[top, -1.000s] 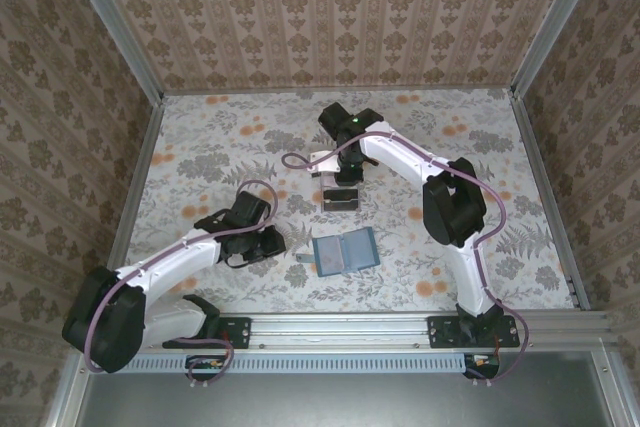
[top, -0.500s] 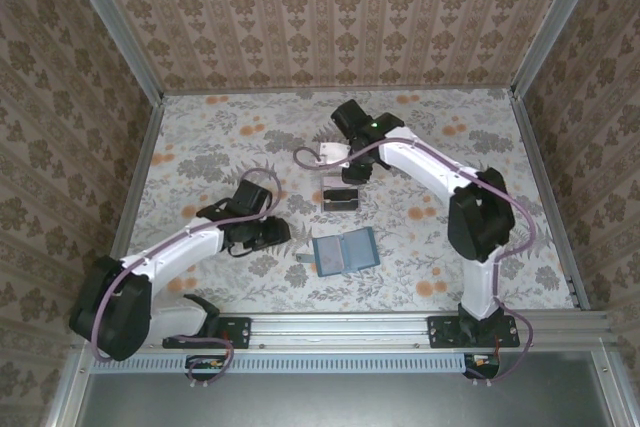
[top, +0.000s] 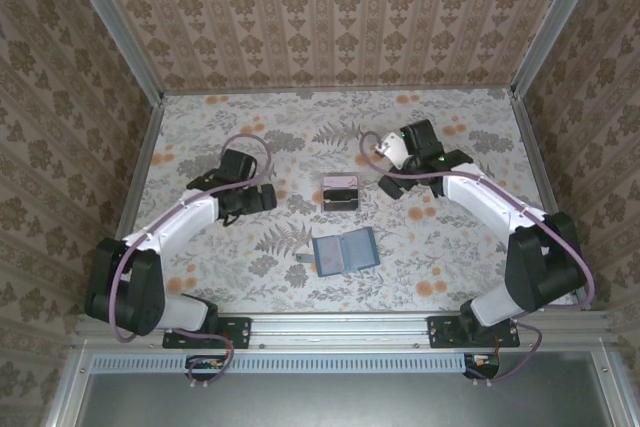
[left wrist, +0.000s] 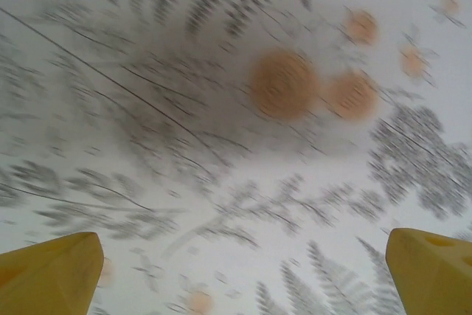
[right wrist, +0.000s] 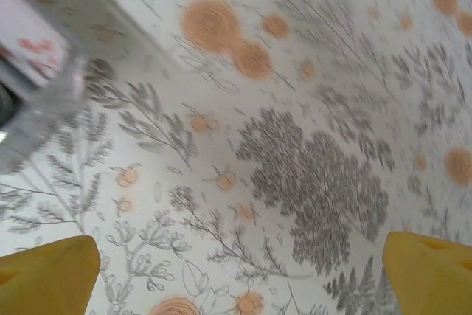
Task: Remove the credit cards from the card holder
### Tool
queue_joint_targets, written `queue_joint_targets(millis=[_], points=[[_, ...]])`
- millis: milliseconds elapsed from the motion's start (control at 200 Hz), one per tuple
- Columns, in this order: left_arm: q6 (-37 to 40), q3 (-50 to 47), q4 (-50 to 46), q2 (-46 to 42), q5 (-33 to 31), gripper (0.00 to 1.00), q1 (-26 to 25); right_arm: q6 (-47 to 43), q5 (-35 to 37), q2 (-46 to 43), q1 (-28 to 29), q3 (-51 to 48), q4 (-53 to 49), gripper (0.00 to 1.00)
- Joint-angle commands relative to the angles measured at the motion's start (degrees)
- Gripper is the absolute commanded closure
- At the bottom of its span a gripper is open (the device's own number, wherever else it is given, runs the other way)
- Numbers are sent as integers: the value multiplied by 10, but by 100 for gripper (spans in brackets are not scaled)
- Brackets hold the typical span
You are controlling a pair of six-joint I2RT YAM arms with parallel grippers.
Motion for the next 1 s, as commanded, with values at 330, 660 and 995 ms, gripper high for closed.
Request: queue_joint_targets(millis=[330, 660, 995], points=[[182, -7, 122, 38, -230, 0, 90, 255, 9, -43, -164, -236, 388, 0], [255, -169, 515, 26, -94, 0, 164, 288, -19, -5, -185, -316, 593, 0], [305, -159, 582, 72, -9, 0, 195, 281, -37, 17, -186, -356, 679, 0]])
